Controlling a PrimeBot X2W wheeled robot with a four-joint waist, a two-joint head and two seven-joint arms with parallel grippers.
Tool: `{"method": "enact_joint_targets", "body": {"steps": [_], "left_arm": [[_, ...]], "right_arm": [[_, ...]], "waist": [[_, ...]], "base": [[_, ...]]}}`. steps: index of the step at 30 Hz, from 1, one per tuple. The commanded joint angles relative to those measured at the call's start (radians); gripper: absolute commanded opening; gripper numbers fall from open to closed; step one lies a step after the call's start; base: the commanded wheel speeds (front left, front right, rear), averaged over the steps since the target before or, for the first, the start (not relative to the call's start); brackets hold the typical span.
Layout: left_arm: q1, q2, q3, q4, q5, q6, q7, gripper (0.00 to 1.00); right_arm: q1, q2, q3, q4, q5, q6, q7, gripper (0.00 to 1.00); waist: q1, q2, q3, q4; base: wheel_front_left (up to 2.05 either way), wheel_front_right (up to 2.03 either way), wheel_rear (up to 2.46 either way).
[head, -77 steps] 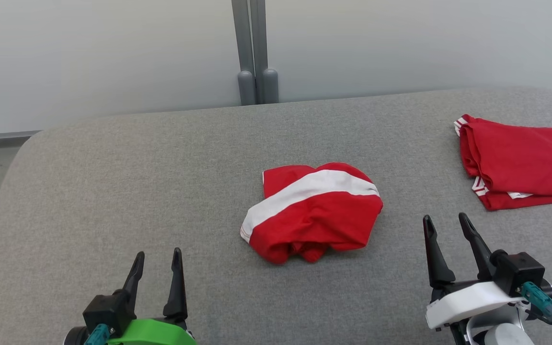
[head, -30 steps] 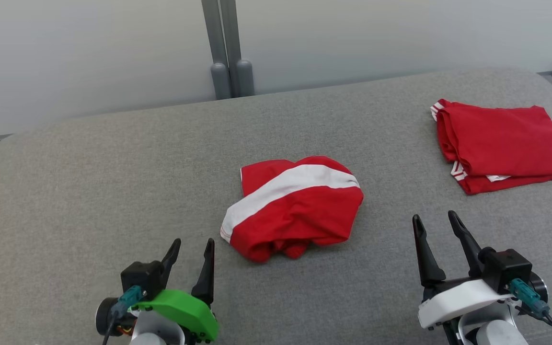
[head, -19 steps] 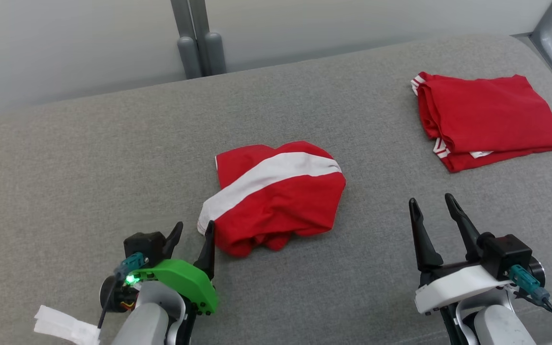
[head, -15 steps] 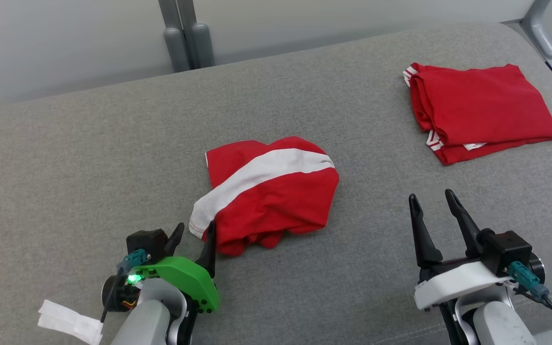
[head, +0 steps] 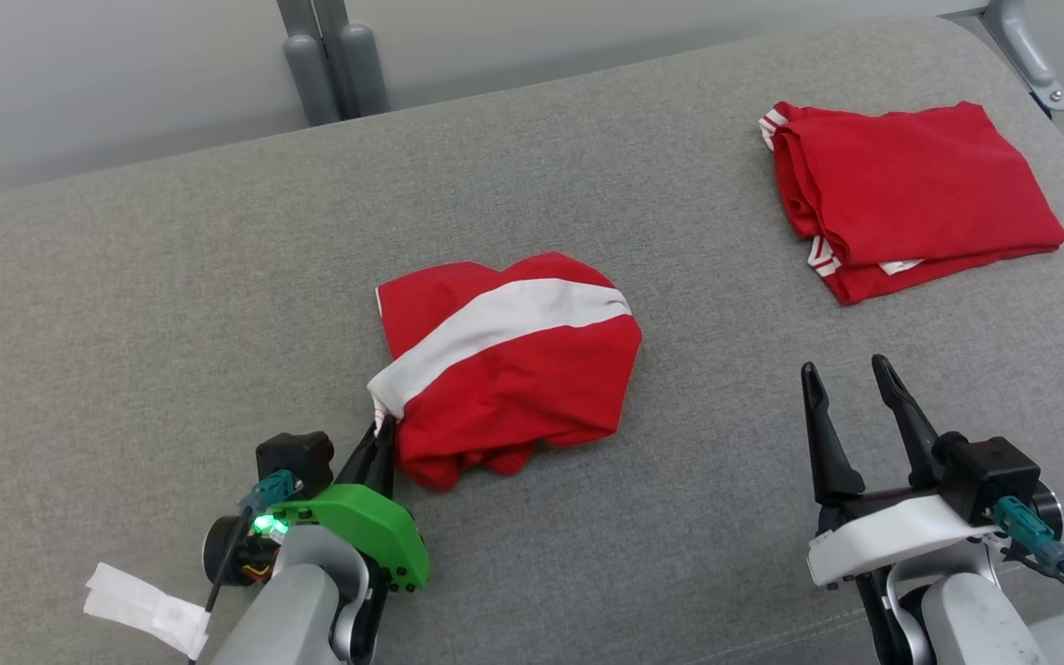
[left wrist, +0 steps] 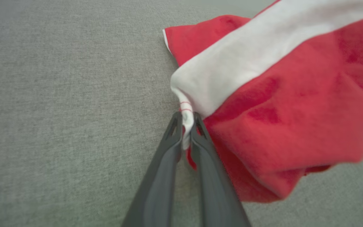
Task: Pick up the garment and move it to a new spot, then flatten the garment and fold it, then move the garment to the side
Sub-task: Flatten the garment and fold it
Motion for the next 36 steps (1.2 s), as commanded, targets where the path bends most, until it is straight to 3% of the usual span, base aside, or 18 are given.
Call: {"method": "enact_joint_targets", "body": {"steps": [1, 9, 18, 23, 28, 30, 31, 32, 36], "left_arm": [[-0.007, 0.01, 0.001, -0.007, 0.004, -0.005, -0.012, 0.0], [0.075, 0.082, 0.029, -0.156, 0.018, -0.009, -0.035, 0.0], [0.197, 0.239, 0.066, -0.341, 0.006, 0.03, 0.065, 0.0], [0.229, 0.264, 0.078, -0.351, -0.02, 0.038, 0.111, 0.0], [0.233, 0.252, 0.083, -0.322, -0.033, 0.044, 0.111, 0.0], [0.227, 0.245, 0.085, -0.308, -0.038, 0.045, 0.106, 0.3], [0.226, 0.243, 0.086, -0.3, -0.042, 0.045, 0.103, 0.4], [0.224, 0.238, 0.085, -0.281, -0.045, 0.044, 0.098, 0.61], [0.23, 0.229, 0.08, -0.242, -0.051, 0.042, 0.088, 1.0]], "right_arm": [[0.002, -0.001, -0.002, -0.003, -0.002, 0.0, -0.003, 1.0], [0.023, -0.002, -0.016, 0.003, -0.002, 0.0, -0.003, 1.0], [0.031, -0.002, -0.014, 0.011, 0.003, 0.0, -0.003, 1.0], [0.026, -0.002, -0.012, 0.017, 0.003, 0.0, -0.003, 1.0], [0.017, -0.002, -0.006, 0.023, 0.001, 0.0, -0.003, 1.0], [0.009, -0.001, 0.004, 0.027, -0.004, 0.0, -0.003, 1.0], [0.004, -0.001, 0.009, 0.029, -0.005, 0.0, -0.003, 1.0], [-0.002, -0.002, 0.017, 0.035, -0.009, 0.0, -0.003, 1.0], [-0.011, -0.002, 0.026, 0.045, -0.014, 0.0, -0.003, 1.0]], "waist": [[0.0, 0.0, -0.012, 0.015], [0.0, 0.0, -0.05, 0.066], [0.0, 0.0, -0.066, 0.096], [0.0, 0.0, -0.063, 0.099], [0.0, 0.0, -0.06, 0.098], [0.0, 0.0, -0.06, 0.1], [0.0, 0.0, -0.061, 0.101], [0.0, 0.0, -0.065, 0.107], [0.0, 0.0, -0.076, 0.12]], "base": [[0.0, 0.0, 0.0], [0.0, 0.0, 0.0], [0.0, 0.0, 0.0], [0.0, 0.0, 0.0], [0.0, 0.0, 0.0], [0.0, 0.0, 0.0], [0.0, 0.0, 0.0], [0.0, 0.0, 0.0], [0.0, 0.0, 0.0]]}}
